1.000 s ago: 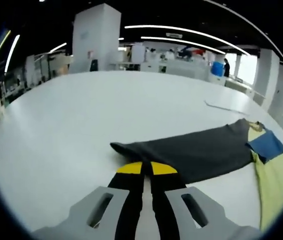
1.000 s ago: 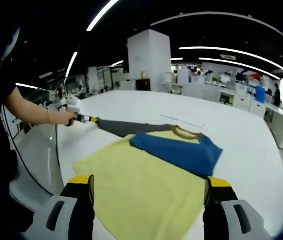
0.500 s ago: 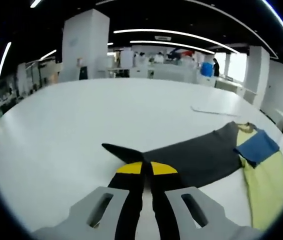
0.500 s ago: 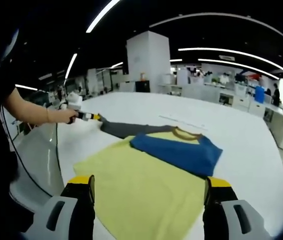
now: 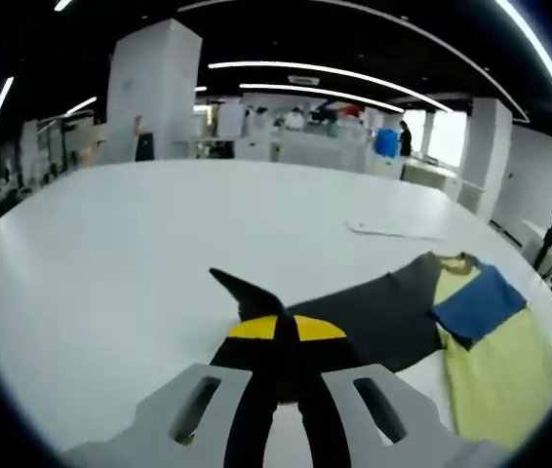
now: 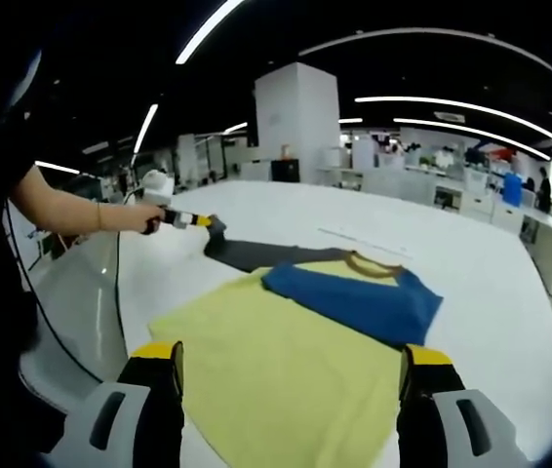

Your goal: Fold the garment on the visible template until the final outline fits inside the template.

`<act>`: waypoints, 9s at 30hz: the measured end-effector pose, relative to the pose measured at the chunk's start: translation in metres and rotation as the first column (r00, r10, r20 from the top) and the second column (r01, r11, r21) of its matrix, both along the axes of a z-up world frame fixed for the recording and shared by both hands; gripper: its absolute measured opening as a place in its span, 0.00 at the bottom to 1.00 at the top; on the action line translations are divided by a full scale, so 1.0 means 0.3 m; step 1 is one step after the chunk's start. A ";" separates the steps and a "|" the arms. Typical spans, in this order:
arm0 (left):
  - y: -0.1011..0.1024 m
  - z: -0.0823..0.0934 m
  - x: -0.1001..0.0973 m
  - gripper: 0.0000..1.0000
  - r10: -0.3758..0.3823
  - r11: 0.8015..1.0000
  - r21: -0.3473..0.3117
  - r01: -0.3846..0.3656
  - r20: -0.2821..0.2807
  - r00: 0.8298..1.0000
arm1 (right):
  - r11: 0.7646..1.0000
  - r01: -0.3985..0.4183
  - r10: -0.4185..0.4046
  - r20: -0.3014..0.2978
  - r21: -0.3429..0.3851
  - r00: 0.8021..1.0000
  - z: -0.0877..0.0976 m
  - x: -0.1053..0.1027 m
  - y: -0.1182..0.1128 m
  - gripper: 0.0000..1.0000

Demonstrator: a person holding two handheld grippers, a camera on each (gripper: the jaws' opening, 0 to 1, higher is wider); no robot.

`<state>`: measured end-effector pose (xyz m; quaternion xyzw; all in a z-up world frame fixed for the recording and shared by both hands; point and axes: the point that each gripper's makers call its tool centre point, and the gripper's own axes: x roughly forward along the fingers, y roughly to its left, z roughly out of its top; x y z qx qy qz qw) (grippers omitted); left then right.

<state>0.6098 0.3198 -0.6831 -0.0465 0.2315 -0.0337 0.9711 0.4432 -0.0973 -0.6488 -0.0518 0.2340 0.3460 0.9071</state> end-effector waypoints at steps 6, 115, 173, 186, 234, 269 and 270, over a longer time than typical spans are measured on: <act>-0.050 0.033 0.020 0.02 -0.012 0.999 -0.037 0.013 0.024 1.000 | 1.000 -0.001 0.001 0.002 0.002 1.000 0.000 0.002 0.002 0.91; -1.409 0.153 0.172 0.01 -0.556 0.784 -0.228 0.578 0.157 0.816 | 0.993 0.116 -0.113 -0.076 0.023 0.991 -0.077 -0.080 -0.129 0.89; -1.431 0.047 -0.115 0.99 -0.853 0.513 -0.074 0.855 0.071 0.517 | 0.997 -0.080 0.075 -0.170 -0.021 0.983 -0.118 -0.099 -0.077 0.99; -1.238 0.006 -0.321 0.99 -0.885 0.465 -0.027 0.885 0.015 0.465 | 0.976 -0.190 0.166 -0.197 -0.110 0.966 -0.127 -0.123 -0.074 0.95; -0.723 -0.272 -0.767 0.54 -0.868 0.359 0.105 0.927 -0.328 0.373 | 0.792 -0.426 0.272 -0.372 -0.438 0.887 -0.385 -0.295 -0.188 0.40; -0.683 -0.292 -0.692 0.01 -0.830 0.390 0.154 0.908 -0.368 0.419 | 0.749 -0.444 0.282 -0.369 -0.492 0.886 -0.417 -0.236 -0.227 0.00; -0.682 -0.289 -0.694 0.01 -0.831 0.390 0.150 0.908 -0.368 0.418 | 0.750 -0.443 0.281 -0.370 -0.491 0.886 -0.413 -0.238 -0.229 0.00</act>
